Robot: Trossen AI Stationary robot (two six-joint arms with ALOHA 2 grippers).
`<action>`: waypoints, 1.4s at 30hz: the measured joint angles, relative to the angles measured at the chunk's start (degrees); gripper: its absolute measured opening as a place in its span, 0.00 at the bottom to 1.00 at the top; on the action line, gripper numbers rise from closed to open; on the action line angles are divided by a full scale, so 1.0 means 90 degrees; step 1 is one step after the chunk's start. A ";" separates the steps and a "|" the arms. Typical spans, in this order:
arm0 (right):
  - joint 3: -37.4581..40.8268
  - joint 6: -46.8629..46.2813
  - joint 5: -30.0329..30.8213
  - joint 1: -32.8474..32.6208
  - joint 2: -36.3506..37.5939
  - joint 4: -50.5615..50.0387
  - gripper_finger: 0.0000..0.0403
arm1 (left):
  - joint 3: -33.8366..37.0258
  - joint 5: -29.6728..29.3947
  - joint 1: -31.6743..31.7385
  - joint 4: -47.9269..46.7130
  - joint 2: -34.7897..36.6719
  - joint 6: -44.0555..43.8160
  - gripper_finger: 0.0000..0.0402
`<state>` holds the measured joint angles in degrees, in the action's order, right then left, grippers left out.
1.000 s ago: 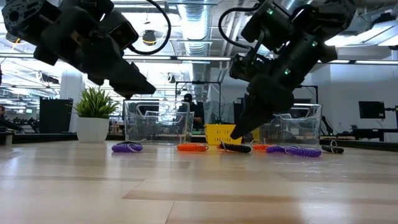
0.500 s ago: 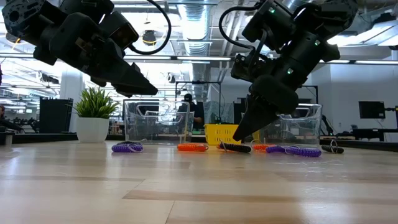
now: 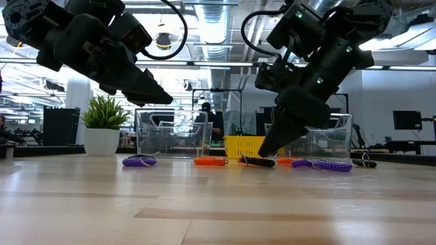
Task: Sort spring keychains
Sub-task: Put the middle black spring keychain into the yellow bin
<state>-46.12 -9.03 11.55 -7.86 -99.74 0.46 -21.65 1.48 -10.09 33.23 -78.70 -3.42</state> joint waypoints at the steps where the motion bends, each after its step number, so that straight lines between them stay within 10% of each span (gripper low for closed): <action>1: 0.0023 0.0001 -0.0002 0.0001 0.0000 0.0004 0.27 | 0.0000 0.0000 0.0000 0.0000 0.0000 0.0000 0.43; 32: 0.0060 0.0084 -0.0155 0.0180 -0.0504 0.0619 0.27 | 0.0000 0.0000 0.0000 0.0005 0.0000 -0.0005 0.43; 42: 0.0037 0.0072 -0.1111 0.0646 -0.0835 0.1018 0.27 | 0.0000 0.0000 0.0000 0.0017 0.0000 -0.0005 0.43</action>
<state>-45.79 -8.38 1.55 -2.04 -107.26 9.62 -21.65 1.48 -10.09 33.39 -78.70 -3.46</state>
